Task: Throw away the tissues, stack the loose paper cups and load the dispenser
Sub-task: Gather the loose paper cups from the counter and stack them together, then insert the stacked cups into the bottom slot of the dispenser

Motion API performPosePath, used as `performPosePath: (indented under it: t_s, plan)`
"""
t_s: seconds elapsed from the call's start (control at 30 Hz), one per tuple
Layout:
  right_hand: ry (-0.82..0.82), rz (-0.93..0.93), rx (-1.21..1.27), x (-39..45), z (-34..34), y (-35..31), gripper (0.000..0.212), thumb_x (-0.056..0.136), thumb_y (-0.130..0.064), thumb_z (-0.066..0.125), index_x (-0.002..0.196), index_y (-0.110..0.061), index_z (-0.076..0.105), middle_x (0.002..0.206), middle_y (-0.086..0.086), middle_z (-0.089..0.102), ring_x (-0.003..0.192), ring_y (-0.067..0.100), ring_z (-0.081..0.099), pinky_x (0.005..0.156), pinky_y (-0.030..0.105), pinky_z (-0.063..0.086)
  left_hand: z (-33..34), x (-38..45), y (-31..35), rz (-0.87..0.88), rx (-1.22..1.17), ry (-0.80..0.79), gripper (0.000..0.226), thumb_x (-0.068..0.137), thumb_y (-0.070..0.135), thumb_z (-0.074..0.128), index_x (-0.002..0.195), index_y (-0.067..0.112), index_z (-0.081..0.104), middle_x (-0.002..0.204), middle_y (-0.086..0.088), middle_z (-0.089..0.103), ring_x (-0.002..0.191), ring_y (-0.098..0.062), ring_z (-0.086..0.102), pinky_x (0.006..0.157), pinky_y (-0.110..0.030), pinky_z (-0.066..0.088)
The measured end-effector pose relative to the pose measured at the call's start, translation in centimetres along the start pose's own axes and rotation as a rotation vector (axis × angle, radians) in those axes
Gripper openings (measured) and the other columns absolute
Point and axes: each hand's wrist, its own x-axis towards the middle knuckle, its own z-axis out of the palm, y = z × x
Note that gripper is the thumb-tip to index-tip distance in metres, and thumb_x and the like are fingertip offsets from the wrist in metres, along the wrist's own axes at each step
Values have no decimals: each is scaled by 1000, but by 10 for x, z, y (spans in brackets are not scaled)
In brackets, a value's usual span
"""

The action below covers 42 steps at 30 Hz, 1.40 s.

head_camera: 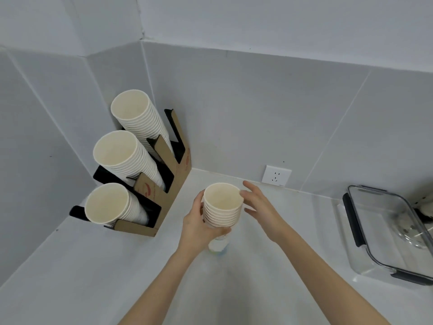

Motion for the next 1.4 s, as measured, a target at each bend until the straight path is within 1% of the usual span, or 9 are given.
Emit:
performPosePath:
  t_s: [0.2,0.3,0.53,0.77,0.93,1.0,1.13,1.27,1.4]
  plan:
    - [-37,-115,85,-11,53,-52,17,91,-29,44,93,-24,61,97,-6,62,95,10,58,88,33,47,-68,-22,48,168,43,159,94,47,28,88,122,48,33,110,20,58,98,17,52,80,1,43]
    - [-70,-270,131,-24,82,-90,17,91,-27,46,93,-26,63,93,-8,64,94,10,59,80,29,47,-109,-33,76,275,74,248,97,44,38,86,120,57,27,117,23,55,106,9,53,87,-12,47]
    - [-227,-490,240,-44,154,-150,19,91,-19,48,100,-26,63,92,-9,67,85,4,62,66,16,49,-190,-59,103,465,149,459,100,45,35,85,127,46,30,113,49,46,109,15,49,86,1,38]
    - [-267,-442,330,-33,210,-131,23,92,-13,47,110,-15,61,102,-3,66,93,7,61,77,21,50,-221,-68,69,358,150,491,105,46,37,83,126,55,18,124,34,43,111,21,43,91,3,35]
    - [-241,-399,241,-16,226,-100,21,91,-14,49,103,-22,64,105,-6,67,98,6,62,86,23,51,-223,-66,31,202,95,423,106,48,27,85,121,62,16,110,52,42,107,17,48,80,7,35]
    - [-208,-398,176,-9,229,-90,21,91,-15,50,105,-21,64,106,-8,67,102,4,61,93,25,48,-222,-63,20,158,119,403,110,49,24,87,126,56,15,110,45,45,110,5,50,81,4,36]
    - [-177,-407,56,-1,235,-71,26,92,-12,48,114,-17,60,112,-6,64,98,-11,58,84,7,45,-222,-56,7,131,211,367,105,49,28,87,135,29,26,132,16,45,123,-7,41,96,-21,37]
    - [-152,-392,-25,7,240,-53,31,90,-10,49,119,-20,57,128,4,57,117,5,54,98,18,43,-222,-55,2,122,271,375,103,50,30,86,136,21,28,124,18,33,119,1,32,90,-8,25]
    - [-112,-416,-58,6,239,-62,32,91,-12,49,122,-19,51,126,-4,55,114,4,52,86,4,44,-229,-48,8,155,301,358,97,52,38,83,133,22,32,133,9,37,126,-6,34,94,-8,24]
